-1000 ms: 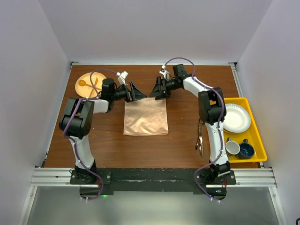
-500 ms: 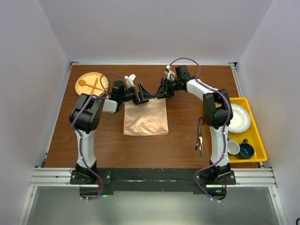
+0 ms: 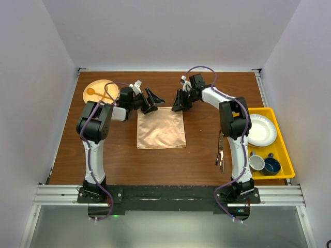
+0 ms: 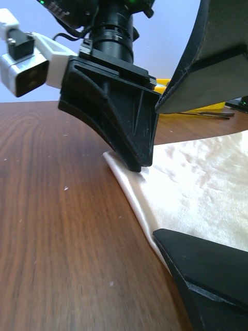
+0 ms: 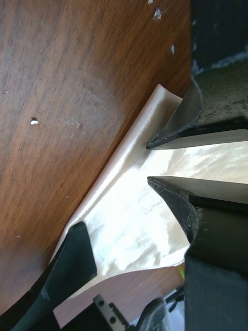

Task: Fold the napkin into a case and place the utensils inside
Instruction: Smooth out the square-folded napkin at the center of the board.

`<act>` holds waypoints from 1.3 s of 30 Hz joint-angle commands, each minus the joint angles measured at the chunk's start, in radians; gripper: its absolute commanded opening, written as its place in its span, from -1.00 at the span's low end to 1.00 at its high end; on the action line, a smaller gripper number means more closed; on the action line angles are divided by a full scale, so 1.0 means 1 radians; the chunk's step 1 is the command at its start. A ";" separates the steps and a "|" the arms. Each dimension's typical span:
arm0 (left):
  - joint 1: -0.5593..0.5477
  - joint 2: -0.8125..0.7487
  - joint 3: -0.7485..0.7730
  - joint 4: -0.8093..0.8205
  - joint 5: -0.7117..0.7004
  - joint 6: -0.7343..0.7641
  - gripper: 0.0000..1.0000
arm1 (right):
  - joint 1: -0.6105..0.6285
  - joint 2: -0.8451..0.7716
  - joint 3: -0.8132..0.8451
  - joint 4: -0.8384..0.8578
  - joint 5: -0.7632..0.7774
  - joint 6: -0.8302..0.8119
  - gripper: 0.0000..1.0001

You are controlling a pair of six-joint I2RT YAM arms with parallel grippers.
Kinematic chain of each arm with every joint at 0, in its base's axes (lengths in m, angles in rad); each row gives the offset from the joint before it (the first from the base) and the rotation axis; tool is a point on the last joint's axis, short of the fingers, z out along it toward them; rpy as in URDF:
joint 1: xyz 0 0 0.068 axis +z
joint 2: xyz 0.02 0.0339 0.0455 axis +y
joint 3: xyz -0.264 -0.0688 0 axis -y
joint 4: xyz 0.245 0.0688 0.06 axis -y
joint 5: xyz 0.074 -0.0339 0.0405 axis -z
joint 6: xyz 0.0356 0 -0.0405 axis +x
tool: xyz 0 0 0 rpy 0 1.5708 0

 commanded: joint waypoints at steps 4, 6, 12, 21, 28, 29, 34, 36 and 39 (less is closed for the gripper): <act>0.094 0.009 -0.082 0.004 -0.048 -0.026 1.00 | -0.009 0.057 0.013 -0.122 0.170 -0.096 -0.36; 0.111 0.003 -0.101 0.027 -0.030 -0.028 1.00 | -0.009 0.060 0.017 -0.122 0.170 -0.096 -0.36; 0.143 -0.024 -0.147 0.089 0.024 -0.043 1.00 | -0.009 0.075 0.040 -0.122 0.161 -0.108 -0.37; 0.153 -0.109 -0.147 0.241 0.198 -0.034 1.00 | -0.003 0.017 0.088 -0.060 -0.024 -0.119 -0.06; 0.093 -0.264 -0.166 0.061 0.232 0.104 1.00 | 0.005 -0.189 0.010 0.081 -0.282 0.077 0.81; 0.082 -0.288 -0.176 0.026 0.213 0.119 1.00 | 0.006 -0.219 -0.063 0.091 -0.290 0.097 0.85; 0.027 -0.290 -0.268 0.051 0.177 0.055 1.00 | 0.028 -0.360 -0.305 0.190 -0.348 0.266 0.97; 0.021 -0.278 -0.303 0.073 0.166 0.035 1.00 | 0.043 -0.381 -0.391 0.209 -0.359 0.304 0.96; 0.015 -0.259 -0.323 0.074 0.153 0.029 1.00 | 0.054 -0.404 -0.484 0.259 -0.368 0.359 0.96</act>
